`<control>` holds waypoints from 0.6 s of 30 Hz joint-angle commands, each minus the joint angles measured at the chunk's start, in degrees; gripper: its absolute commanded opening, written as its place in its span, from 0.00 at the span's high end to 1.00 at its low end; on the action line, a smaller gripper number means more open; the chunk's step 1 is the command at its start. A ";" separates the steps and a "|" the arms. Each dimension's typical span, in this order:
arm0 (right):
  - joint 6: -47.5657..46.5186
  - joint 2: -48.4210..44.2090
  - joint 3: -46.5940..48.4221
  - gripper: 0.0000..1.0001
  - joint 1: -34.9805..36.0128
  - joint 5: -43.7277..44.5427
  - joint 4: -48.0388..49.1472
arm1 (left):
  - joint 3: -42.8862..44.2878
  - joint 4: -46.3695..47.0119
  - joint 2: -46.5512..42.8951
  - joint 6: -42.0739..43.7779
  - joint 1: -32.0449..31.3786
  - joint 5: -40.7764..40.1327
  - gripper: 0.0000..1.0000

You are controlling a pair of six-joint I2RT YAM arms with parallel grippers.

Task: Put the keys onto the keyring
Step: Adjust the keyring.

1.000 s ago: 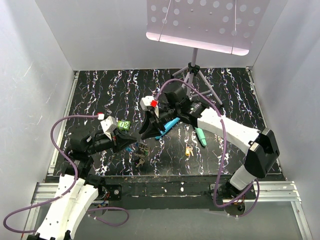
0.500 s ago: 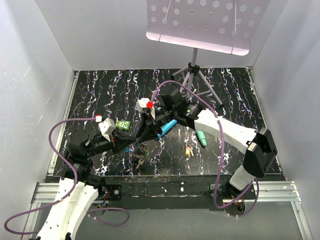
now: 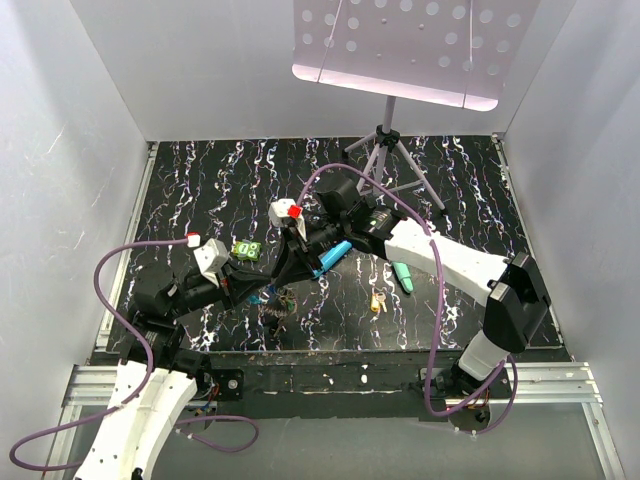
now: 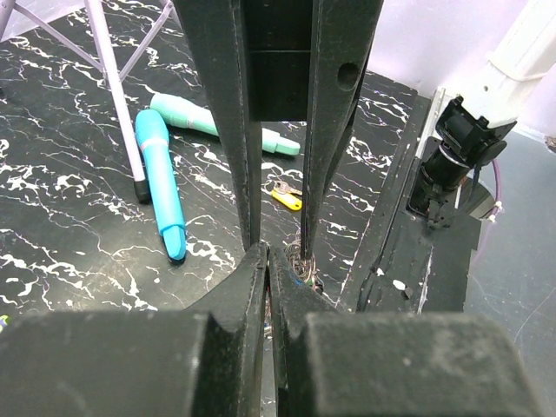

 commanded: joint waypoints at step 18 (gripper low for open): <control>3.57 -0.35 0.70 0.99 2.38 -0.17 1.71 | 0.14 2.68 -1.71 -1.86 -0.15 -1.70 1.00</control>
